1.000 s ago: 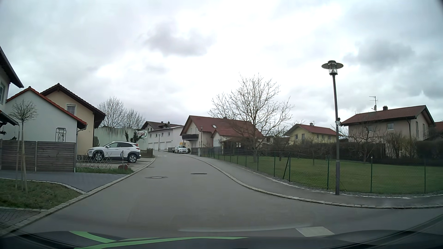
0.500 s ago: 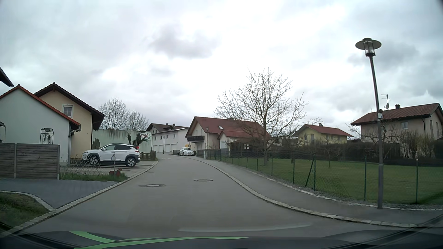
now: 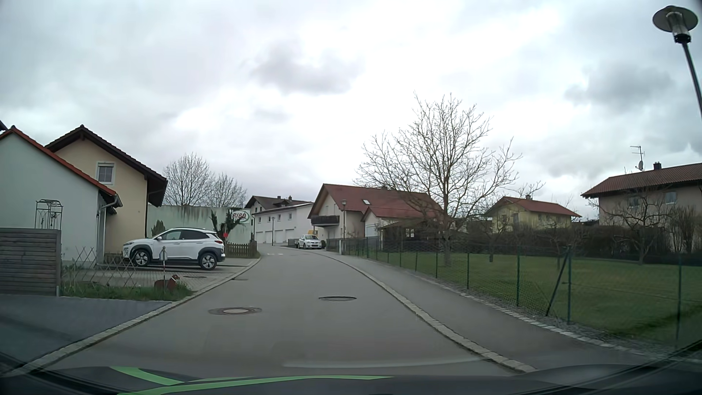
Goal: Follow the waypoints while adhering to traffic rules and regulations
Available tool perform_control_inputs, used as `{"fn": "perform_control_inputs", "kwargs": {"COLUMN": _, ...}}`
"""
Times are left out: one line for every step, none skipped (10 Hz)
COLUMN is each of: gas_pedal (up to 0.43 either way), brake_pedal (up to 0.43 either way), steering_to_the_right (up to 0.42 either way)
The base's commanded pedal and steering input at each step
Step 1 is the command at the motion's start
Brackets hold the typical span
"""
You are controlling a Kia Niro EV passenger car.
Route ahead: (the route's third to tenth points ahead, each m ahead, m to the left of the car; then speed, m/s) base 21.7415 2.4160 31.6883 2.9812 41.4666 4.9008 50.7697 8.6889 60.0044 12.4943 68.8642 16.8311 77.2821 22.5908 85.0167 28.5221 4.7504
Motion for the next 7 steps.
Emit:
{"fn": "perform_control_inputs", "kwargs": {"gas_pedal": 0.26, "brake_pedal": 0.0, "steering_to_the_right": -0.063}}
{"fn": "perform_control_inputs", "kwargs": {"gas_pedal": 0.268, "brake_pedal": 0.0, "steering_to_the_right": -0.059}}
{"fn": "perform_control_inputs", "kwargs": {"gas_pedal": 0.268, "brake_pedal": 0.0, "steering_to_the_right": -0.055}}
{"fn": "perform_control_inputs", "kwargs": {"gas_pedal": 0.268, "brake_pedal": 0.0, "steering_to_the_right": -0.052}}
{"fn": "perform_control_inputs", "kwargs": {"gas_pedal": 0.268, "brake_pedal": 0.0, "steering_to_the_right": -0.046}}
{"fn": "perform_control_inputs", "kwargs": {"gas_pedal": 0.268, "brake_pedal": 0.0, "steering_to_the_right": -0.041}}
{"fn": "perform_control_inputs", "kwargs": {"gas_pedal": 0.268, "brake_pedal": 0.0, "steering_to_the_right": -0.038}}
